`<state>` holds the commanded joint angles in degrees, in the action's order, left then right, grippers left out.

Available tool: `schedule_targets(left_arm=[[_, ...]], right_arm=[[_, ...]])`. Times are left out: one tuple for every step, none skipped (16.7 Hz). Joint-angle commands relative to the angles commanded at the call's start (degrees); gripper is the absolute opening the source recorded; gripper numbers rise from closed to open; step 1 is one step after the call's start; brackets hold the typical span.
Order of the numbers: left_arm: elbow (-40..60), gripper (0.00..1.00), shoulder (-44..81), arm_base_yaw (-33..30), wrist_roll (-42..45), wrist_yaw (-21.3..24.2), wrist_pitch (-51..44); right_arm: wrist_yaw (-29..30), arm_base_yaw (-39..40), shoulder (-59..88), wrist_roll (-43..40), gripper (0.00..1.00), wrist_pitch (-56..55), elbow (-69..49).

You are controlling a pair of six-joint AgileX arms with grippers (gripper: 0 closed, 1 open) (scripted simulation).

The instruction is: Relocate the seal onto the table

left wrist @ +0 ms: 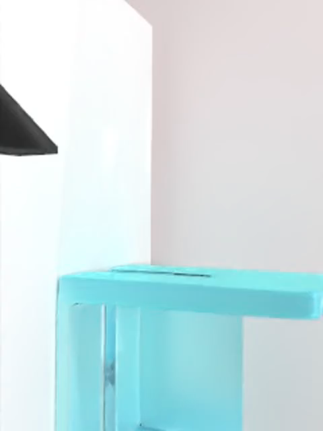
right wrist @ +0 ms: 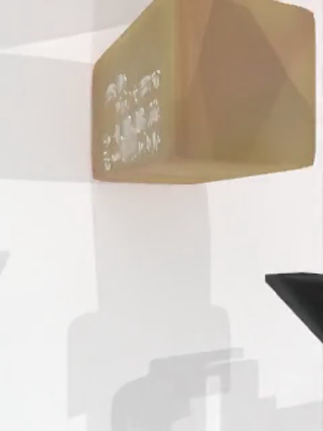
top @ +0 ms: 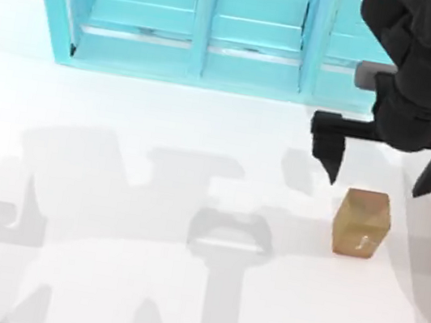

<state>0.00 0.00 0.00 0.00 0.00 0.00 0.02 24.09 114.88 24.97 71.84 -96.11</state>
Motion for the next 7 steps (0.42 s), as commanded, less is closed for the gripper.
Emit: schedule_targets(left_arm=[[0.0,1.0,0.0,0.0,0.0,0.0,0.0],[0.0,1.0,0.0,0.0,0.0,0.0,0.0],[0.0,1.0,0.0,0.0,0.0,0.0,0.0],[0.0,1.0,0.0,0.0,0.0,0.0,0.0],[0.0,1.0,0.0,0.0,0.0,0.0,0.0],[0.0,1.0,0.0,0.0,0.0,0.0,0.0],[0.0,1.0,0.0,0.0,0.0,0.0,0.0]], right_arm=[[0.03,-0.05,-0.48,-0.01,1.0,3.27,-2.69],[0.06,-0.11,-1.0,-0.02,1.0,6.31,-5.23],[0.08,-0.18,-1.49,-0.03,1.0,8.98,-7.52],[0.1,-0.23,-1.91,-0.04,1.0,11.13,-9.47],[0.11,-0.27,-2.23,-0.04,1.0,12.71,-10.98],[0.12,-0.29,-2.43,-0.04,1.0,13.67,-11.93],[0.12,-0.31,-2.51,-0.03,1.0,14.03,-12.29]])
